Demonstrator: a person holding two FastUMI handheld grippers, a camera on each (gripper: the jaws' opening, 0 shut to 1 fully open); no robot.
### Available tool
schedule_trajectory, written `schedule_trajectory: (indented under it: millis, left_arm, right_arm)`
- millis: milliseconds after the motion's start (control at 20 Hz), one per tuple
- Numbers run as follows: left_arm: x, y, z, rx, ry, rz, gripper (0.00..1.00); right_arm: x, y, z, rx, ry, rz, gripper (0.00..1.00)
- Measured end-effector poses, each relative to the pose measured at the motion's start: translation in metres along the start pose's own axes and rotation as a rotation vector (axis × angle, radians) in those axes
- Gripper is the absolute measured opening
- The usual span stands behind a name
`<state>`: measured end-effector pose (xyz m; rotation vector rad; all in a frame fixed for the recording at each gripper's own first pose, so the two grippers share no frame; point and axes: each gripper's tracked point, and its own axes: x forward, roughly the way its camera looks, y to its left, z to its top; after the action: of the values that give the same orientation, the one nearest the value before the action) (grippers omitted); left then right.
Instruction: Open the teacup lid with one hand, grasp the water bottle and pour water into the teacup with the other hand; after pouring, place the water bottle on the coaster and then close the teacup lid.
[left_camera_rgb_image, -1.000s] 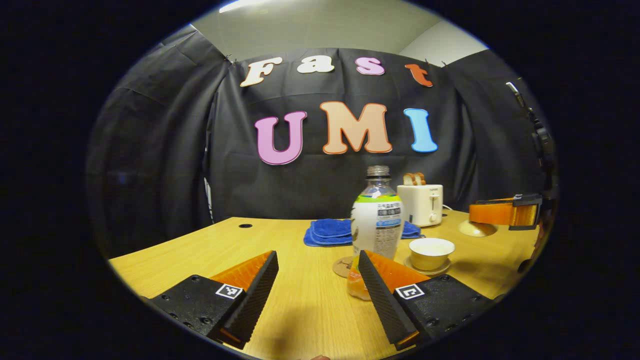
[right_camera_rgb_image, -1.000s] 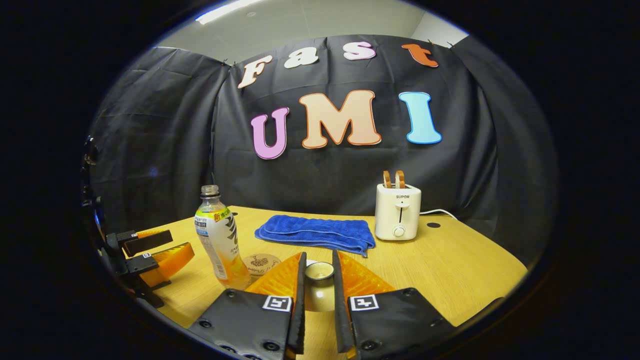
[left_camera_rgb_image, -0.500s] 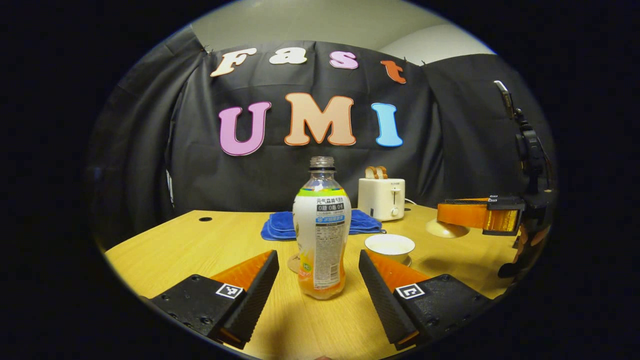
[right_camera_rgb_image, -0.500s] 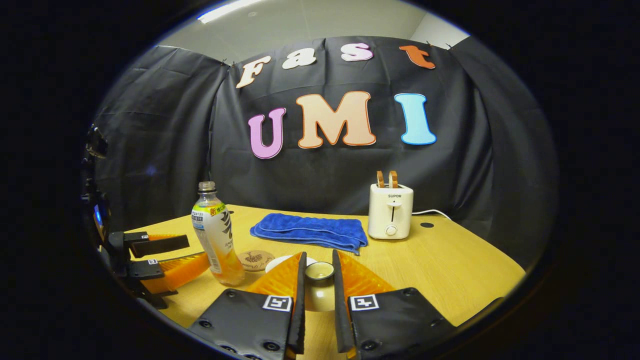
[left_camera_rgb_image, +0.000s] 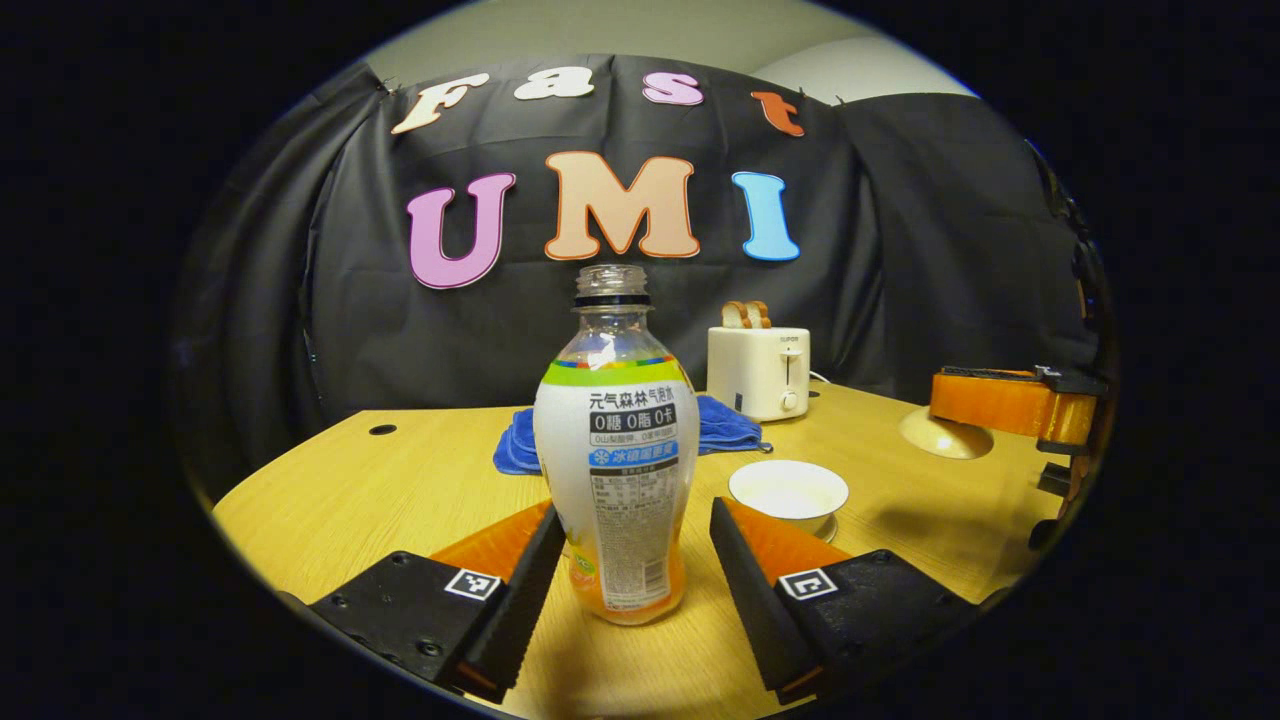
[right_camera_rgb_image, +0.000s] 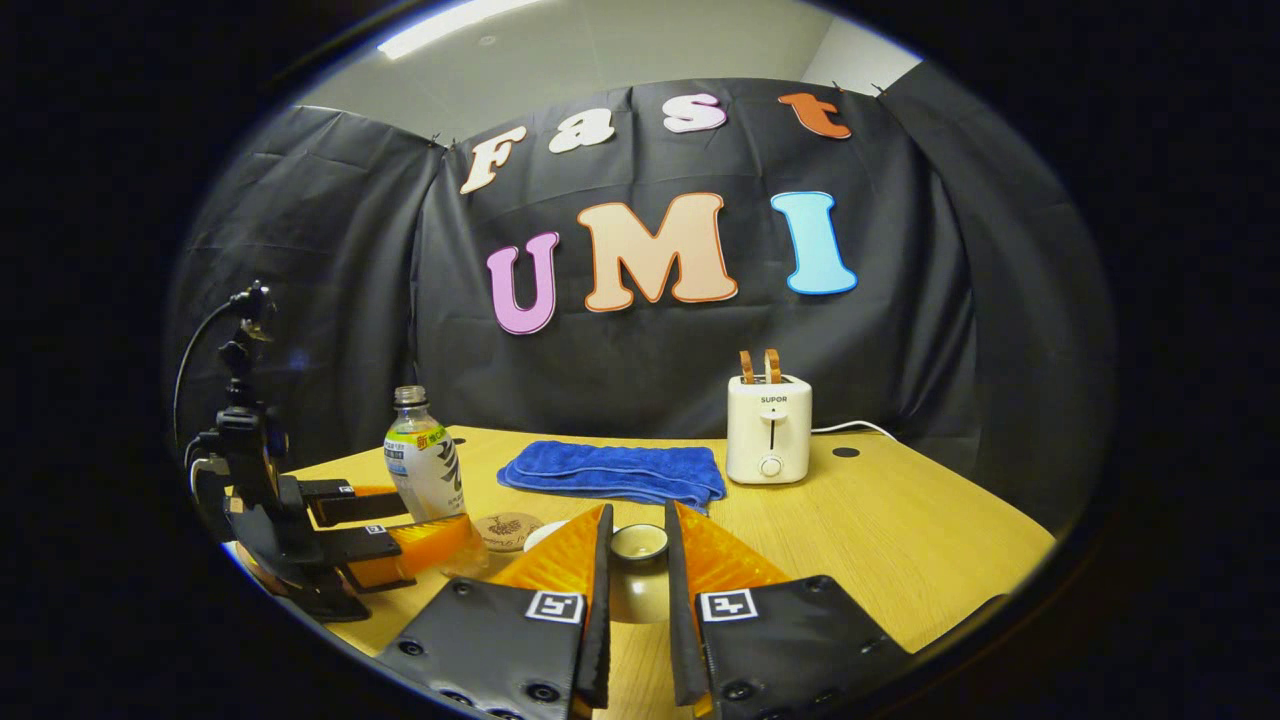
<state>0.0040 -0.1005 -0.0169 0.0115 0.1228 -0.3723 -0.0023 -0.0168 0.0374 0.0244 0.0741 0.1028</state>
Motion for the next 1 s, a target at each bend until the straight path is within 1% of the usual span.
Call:
schedule_trajectory:
  millis: [50,100,200,250,350,500,600,750,850,900,950,1000]
  left_arm:
    - [0.001,0.002,0.003,0.002,-0.010,0.009,0.82]
    - [0.004,0.002,0.004,0.004,-0.019,0.014,0.75]
    - [0.006,0.002,0.001,0.008,-0.012,0.013,0.67]
    - [0.007,0.002,0.002,0.014,-0.012,0.016,0.66]
    - [0.008,0.002,0.003,0.049,-0.008,0.022,0.58]
    - [0.010,0.008,0.002,0.144,0.026,0.047,0.56]
    - [0.011,0.016,0.004,0.215,0.044,0.079,0.56]
    - [0.013,0.019,0.009,0.374,0.055,0.112,0.56]
    - [0.018,0.022,0.008,0.481,0.073,0.127,0.56]
    - [0.021,0.021,0.006,0.528,0.086,0.126,0.56]
    - [0.023,0.021,0.003,0.572,0.101,0.122,0.55]
    - [0.026,0.021,-0.002,0.611,0.119,0.122,0.56]
  right_arm:
    - [-0.001,-0.001,0.001,-0.002,-0.001,0.000,0.28]
    - [-0.003,-0.002,0.002,-0.002,-0.005,-0.001,0.28]
    - [-0.006,-0.003,0.005,0.002,-0.008,0.001,0.28]
    - [-0.007,-0.004,0.006,0.007,-0.011,0.000,0.28]
    - [-0.008,-0.008,0.010,0.018,-0.015,-0.002,0.28]
    - [-0.008,-0.012,0.014,0.028,-0.023,-0.006,0.28]
    - [-0.009,-0.016,0.016,0.027,-0.026,-0.015,0.29]
    - [-0.010,-0.020,0.018,0.024,-0.030,-0.022,0.28]
    - [-0.010,-0.026,0.018,0.028,-0.029,-0.030,0.29]
    - [-0.010,-0.032,0.020,0.031,-0.032,-0.040,0.27]
    - [-0.011,-0.038,0.021,0.031,-0.035,-0.052,0.29]
    - [-0.011,-0.044,0.022,0.029,-0.038,-0.065,0.29]
